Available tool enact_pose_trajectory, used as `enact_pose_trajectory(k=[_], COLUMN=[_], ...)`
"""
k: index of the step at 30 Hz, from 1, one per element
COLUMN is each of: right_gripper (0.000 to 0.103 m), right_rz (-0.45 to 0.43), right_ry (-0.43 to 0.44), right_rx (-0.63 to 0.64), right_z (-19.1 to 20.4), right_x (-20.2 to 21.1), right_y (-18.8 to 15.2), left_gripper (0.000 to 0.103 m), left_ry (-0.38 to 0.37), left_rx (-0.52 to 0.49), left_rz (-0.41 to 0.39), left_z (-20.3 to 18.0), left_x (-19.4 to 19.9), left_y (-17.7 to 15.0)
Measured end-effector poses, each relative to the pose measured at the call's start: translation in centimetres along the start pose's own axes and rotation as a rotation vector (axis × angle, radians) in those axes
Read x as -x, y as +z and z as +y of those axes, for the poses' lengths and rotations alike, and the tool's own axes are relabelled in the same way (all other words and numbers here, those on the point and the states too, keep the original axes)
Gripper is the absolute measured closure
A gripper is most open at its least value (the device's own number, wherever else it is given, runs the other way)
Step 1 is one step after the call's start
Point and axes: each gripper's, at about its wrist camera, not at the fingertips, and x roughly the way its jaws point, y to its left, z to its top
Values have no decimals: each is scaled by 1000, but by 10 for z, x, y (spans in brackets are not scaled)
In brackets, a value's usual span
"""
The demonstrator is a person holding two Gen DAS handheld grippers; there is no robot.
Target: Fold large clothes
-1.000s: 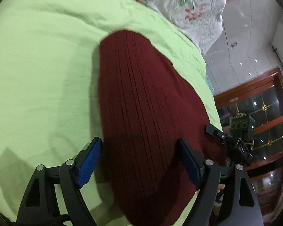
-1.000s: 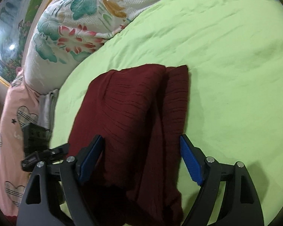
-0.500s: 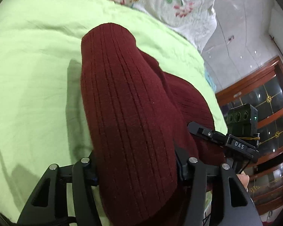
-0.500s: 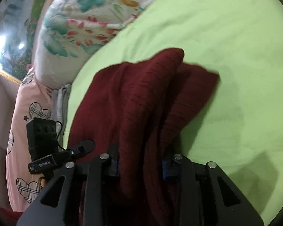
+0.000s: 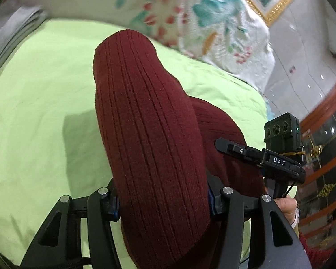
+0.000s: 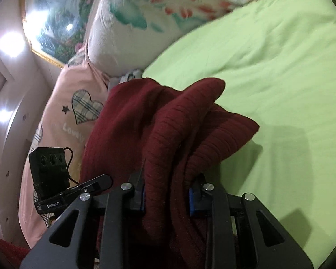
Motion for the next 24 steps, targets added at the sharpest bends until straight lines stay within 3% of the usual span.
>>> enact_pose_trajectory(k=[4, 7, 12, 15, 20, 24], right_gripper=[74, 61, 40, 33, 34, 43], right_rz=[85, 78, 74, 17, -96, -82], right_ry=[-89, -73, -145, -208, -191, -150], right_rx=[-41, -87, -73, -35, 26, 46], right_z=[-20, -34, -30, -15, 10, 20], right_x=[-38, -38, -28, -4, 35, 28], right_y=[-14, -23, -22, -19, -27, -23], left_gripper=[43, 37, 32, 32, 35, 45], left_ry=[50, -28, 5, 39, 88, 20], left_rx=[102, 178, 196, 191, 149, 97], left_rz=[73, 43, 28, -18, -141, -192], left_z=[50, 69, 69, 64, 48, 36], left_x=[-27, -26, -12, 12, 63, 88], left_y=[-20, -29, -33, -43, -58, -65])
